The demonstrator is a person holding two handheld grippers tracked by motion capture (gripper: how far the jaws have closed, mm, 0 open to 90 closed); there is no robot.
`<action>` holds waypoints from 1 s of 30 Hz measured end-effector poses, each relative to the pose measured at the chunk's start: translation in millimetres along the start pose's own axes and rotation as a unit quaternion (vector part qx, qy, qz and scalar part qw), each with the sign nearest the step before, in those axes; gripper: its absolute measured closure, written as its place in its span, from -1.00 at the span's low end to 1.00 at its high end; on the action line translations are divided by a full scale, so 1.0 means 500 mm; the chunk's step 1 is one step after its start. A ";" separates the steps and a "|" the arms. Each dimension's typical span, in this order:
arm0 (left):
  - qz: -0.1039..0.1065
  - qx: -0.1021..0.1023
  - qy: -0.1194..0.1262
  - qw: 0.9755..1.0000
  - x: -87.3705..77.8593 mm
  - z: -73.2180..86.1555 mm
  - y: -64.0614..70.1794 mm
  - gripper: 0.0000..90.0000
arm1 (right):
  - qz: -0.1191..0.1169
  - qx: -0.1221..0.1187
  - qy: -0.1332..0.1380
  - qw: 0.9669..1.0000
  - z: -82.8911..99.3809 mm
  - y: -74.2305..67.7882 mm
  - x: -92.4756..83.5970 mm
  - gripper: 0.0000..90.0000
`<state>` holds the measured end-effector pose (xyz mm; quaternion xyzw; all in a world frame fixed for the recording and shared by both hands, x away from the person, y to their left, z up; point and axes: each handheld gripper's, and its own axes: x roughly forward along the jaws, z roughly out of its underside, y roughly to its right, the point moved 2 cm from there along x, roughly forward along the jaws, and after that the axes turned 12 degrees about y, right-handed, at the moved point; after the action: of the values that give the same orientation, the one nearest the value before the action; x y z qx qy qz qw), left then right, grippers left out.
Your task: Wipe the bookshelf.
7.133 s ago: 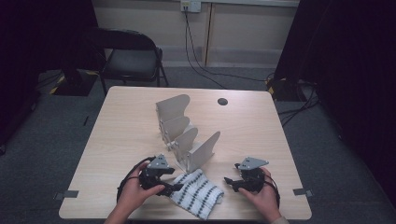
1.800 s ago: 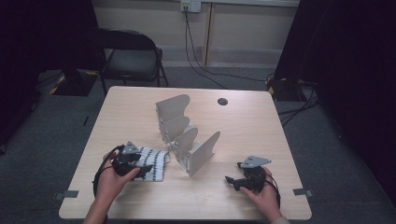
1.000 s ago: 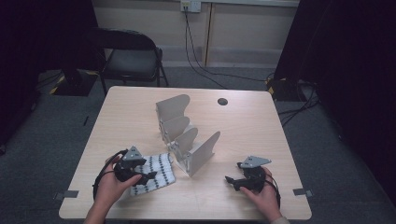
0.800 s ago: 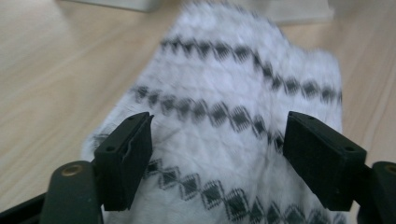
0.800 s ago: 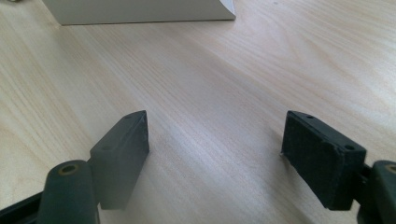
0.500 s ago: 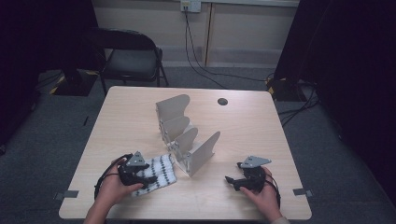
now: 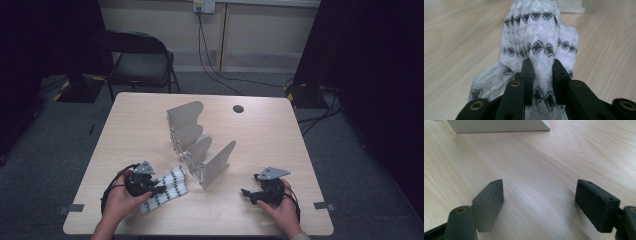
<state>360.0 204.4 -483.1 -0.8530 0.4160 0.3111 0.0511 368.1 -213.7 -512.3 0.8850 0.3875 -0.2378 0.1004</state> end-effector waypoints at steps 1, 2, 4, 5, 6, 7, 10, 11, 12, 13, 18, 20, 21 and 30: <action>-0.003 -0.004 0.008 1.000 -0.008 -0.004 -0.005 0.69 | 0.000 0.000 0.000 1.000 0.000 0.000 0.000 -0.50; -0.007 -0.011 0.022 1.000 -0.020 -0.011 -0.008 0.69 | 0.000 0.000 0.000 1.000 0.000 0.000 0.000 -0.50; -0.006 -0.010 0.027 1.000 -0.025 -0.014 -0.008 0.69 | 0.000 0.000 0.000 1.000 0.000 0.000 0.000 -0.50; -0.004 -0.010 0.030 0.999 -0.027 -0.018 -0.005 0.69 | 0.000 0.000 0.000 1.000 0.000 0.000 0.000 -0.50; -0.002 -0.010 0.032 0.999 -0.029 -0.021 0.000 0.69 | 0.000 0.000 0.000 1.000 0.000 0.000 0.000 -0.50; 0.003 -0.010 0.034 0.999 -0.030 -0.025 0.006 0.69 | 0.000 0.000 0.000 1.000 0.000 0.000 0.000 -0.50; 0.012 -0.003 0.040 0.999 -0.031 -0.038 0.023 0.69 | 0.000 0.000 0.000 1.000 0.000 0.000 0.000 -0.50; 0.013 0.000 0.042 0.999 -0.031 -0.044 0.028 0.69 | 0.000 0.000 0.000 1.000 0.000 0.000 0.000 -0.50; 0.014 0.001 0.044 0.999 -0.033 -0.049 0.033 0.69 | 0.000 0.000 0.000 1.000 0.000 0.000 0.000 -0.50; 0.020 0.000 0.051 0.998 -0.037 -0.058 0.043 0.69 | 0.000 0.000 0.000 1.000 0.000 0.000 0.000 -0.50; 0.030 0.006 0.054 0.998 -0.048 -0.072 0.061 0.70 | 0.000 0.000 0.000 1.000 0.000 0.000 0.000 -0.50; 0.036 0.003 0.056 0.998 -0.054 -0.079 0.069 0.71 | 0.000 0.000 0.000 1.000 0.000 0.000 0.000 -0.50; 0.036 0.004 0.055 0.998 -0.057 -0.082 0.073 0.71 | 0.000 0.000 0.000 1.000 0.000 0.000 0.000 -0.50; 0.037 -0.006 0.073 0.997 -0.092 -0.117 0.101 0.73 | 0.000 0.000 0.000 1.000 0.000 0.000 0.000 -0.50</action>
<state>329.9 182.6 -401.1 -0.8574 0.4483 0.2526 0.0040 368.1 -213.7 -512.3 0.8850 0.3874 -0.2377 0.1005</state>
